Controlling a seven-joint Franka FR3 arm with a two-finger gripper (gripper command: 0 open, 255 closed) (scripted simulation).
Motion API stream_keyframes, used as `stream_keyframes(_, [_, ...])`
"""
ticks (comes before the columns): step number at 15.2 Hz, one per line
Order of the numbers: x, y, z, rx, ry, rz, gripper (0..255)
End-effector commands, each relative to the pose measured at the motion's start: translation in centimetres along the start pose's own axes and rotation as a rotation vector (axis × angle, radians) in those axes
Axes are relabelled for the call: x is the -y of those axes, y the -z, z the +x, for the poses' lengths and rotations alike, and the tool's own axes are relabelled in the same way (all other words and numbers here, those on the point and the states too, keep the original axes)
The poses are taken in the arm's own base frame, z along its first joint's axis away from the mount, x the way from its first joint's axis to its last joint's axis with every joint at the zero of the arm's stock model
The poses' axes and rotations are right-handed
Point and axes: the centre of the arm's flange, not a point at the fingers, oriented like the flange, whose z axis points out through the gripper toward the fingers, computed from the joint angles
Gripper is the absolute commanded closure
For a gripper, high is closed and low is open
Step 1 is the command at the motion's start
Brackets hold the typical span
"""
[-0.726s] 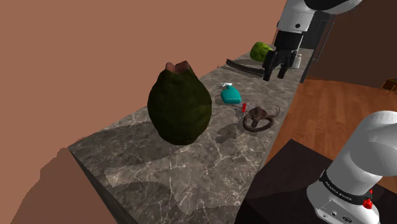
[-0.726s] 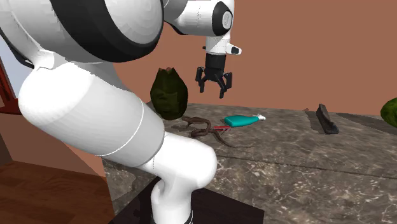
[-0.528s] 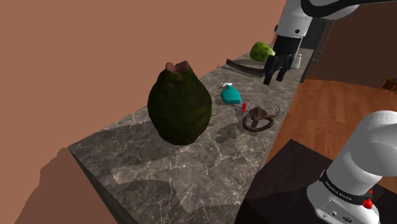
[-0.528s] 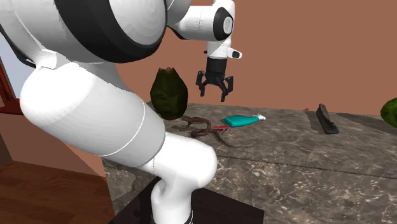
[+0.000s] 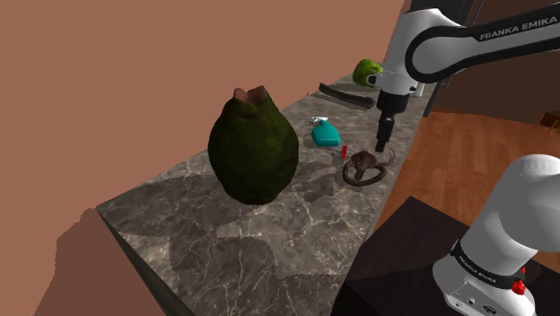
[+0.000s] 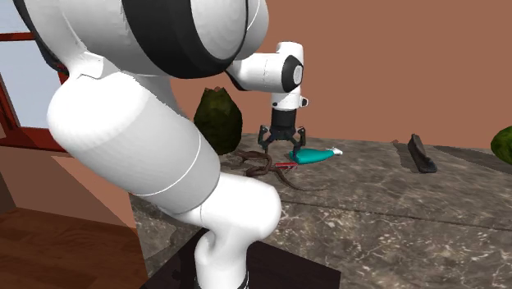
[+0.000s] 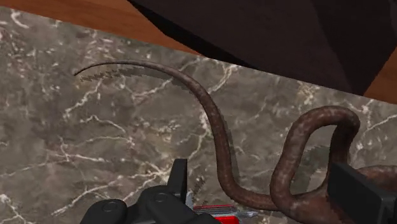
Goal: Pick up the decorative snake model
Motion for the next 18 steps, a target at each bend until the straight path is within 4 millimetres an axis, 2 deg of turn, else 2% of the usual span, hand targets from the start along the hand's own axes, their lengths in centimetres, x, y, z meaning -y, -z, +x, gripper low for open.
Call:
stream_keyframes(1, [-0.8,-2.4,0.4,0.011,0.145,-0.017,0])
stream_keyframes(2, [-1.2,-3.6,0.5,0.017,0.211,-0.024,0])
stream_keyframes(9, [-1.3,-7.3,0.5,0.017,0.211,-0.024,0])
stream_keyframes(12, [-1.3,-7.6,0.5,0.017,0.211,-0.024,0])
stream_keyframes(13, [-1.3,-7.3,0.4,0.017,0.211,-0.024,255])
stream_keyframes(18, [-1.2,-7.3,0.5,0.017,0.211,-0.024,255])
